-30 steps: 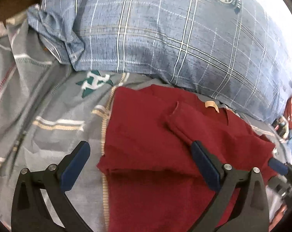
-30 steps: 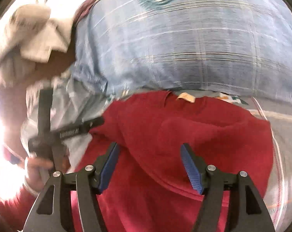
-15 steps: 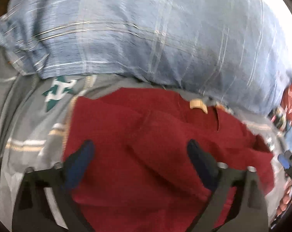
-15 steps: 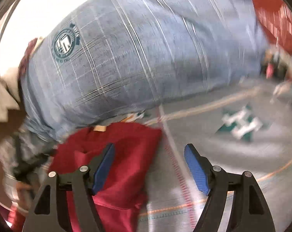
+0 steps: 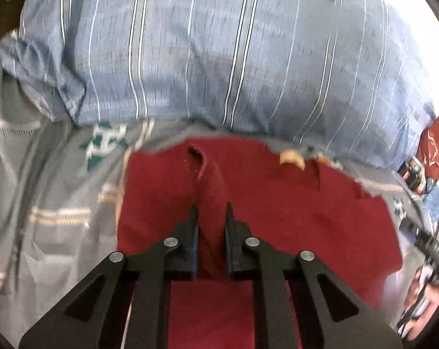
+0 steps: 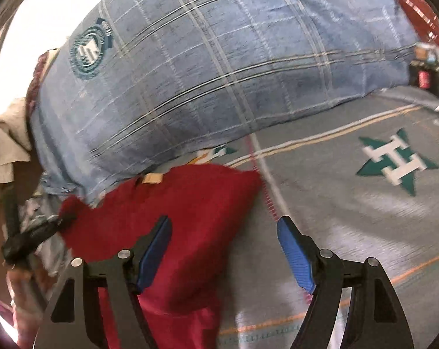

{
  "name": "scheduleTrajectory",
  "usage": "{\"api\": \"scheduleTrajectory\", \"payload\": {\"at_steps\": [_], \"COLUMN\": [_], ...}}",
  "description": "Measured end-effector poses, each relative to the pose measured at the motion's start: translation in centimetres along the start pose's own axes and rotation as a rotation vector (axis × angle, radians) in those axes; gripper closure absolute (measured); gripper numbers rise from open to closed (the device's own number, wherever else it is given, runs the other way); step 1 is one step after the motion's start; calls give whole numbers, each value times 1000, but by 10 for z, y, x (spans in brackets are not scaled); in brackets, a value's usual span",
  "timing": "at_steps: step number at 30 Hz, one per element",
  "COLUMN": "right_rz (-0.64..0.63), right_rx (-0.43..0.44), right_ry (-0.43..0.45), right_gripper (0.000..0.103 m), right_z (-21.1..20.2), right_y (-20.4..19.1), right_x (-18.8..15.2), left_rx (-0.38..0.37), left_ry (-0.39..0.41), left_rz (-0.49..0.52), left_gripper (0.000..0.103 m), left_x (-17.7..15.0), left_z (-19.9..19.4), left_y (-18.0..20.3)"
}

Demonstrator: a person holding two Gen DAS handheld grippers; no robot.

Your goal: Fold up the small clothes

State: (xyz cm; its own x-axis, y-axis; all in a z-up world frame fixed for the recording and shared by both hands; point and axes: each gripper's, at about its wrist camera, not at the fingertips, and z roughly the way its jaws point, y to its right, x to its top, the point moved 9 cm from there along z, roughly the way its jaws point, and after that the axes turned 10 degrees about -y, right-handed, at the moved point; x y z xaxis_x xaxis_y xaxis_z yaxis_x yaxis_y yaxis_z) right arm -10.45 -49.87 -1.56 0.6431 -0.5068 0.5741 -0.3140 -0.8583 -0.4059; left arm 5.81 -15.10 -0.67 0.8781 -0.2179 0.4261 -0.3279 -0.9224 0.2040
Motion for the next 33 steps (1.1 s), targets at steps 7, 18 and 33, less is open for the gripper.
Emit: {"api": "scheduleTrajectory", "payload": {"at_steps": [7,18,33], "right_rz": [-20,-18,-224], "right_rx": [27,-129,-327], "right_ry": [-159,-34,-121], "right_gripper": [57,91,84], "right_z": [56,54,-2], "right_y": [-15,18,3], "right_x": [1,20,-54], "left_rx": [-49,-31,11], "left_ry": [23,-33,7], "left_rz": [-12,11,-7], "left_gripper": [92,83,61], "left_x": [6,-4,-5], "left_z": [10,43,22], "left_y": [8,19,7]}}
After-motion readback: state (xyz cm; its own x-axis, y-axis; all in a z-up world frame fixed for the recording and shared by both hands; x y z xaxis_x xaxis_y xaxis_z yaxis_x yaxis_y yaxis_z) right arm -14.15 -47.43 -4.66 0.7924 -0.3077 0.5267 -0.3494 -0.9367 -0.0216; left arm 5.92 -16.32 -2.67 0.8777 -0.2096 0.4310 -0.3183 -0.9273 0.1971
